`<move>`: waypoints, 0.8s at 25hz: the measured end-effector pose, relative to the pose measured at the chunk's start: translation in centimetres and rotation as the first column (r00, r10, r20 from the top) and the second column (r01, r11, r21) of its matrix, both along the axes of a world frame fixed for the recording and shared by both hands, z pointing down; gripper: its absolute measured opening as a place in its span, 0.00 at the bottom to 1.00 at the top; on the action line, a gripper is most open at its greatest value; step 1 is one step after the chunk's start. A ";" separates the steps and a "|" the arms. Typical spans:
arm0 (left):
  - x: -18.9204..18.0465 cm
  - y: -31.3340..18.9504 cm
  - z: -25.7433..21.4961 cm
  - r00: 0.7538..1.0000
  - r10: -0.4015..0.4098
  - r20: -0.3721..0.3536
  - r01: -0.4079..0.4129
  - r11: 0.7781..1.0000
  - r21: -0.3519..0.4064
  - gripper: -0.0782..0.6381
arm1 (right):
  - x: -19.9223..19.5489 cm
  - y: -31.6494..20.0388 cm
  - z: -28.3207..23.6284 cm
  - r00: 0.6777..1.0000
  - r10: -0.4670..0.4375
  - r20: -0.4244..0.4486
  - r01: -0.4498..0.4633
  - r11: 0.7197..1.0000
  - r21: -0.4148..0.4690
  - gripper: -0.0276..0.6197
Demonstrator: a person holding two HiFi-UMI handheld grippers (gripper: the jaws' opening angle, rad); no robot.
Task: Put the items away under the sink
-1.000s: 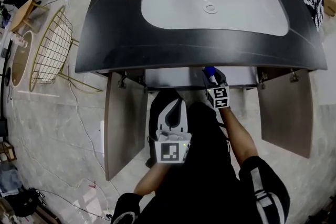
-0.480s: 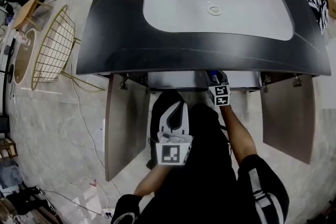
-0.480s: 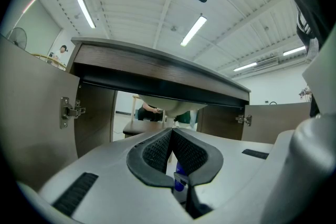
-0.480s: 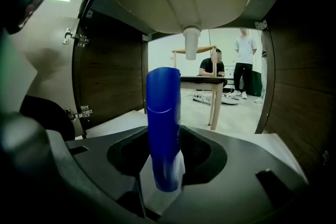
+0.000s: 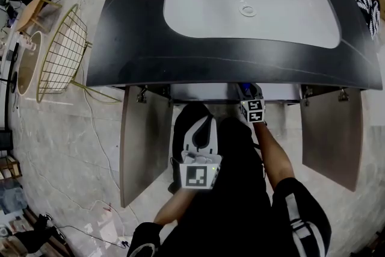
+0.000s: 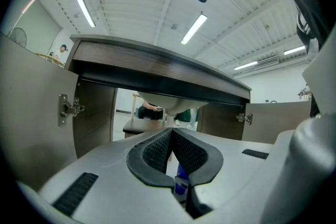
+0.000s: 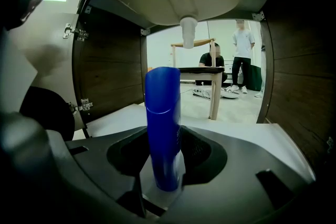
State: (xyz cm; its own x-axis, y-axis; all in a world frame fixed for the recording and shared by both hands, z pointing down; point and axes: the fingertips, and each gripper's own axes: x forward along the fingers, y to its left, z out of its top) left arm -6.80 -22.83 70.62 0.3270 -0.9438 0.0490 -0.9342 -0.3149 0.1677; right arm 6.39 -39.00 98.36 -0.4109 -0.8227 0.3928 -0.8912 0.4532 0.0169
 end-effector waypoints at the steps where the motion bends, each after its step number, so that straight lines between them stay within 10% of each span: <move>1: 0.0 -0.1 0.1 1.000 0.000 -0.003 0.000 1.000 -0.001 0.13 | -0.1 0.0 0.0 1.000 -0.002 0.002 0.002 1.000 0.002 0.29; 20: 0.0 0.9 0.2 1.000 0.005 -0.010 -0.005 1.000 0.003 0.13 | -0.2 0.5 1.0 0.997 0.023 -0.075 -0.028 0.997 -0.066 0.31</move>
State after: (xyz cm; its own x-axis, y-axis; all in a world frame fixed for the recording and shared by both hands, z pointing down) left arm -6.77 -21.92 70.83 0.3324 -0.9422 0.0429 -0.9307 -0.3203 0.1766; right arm 6.23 -38.45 99.36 -0.3583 -0.8034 0.4756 -0.8998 0.4331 0.0537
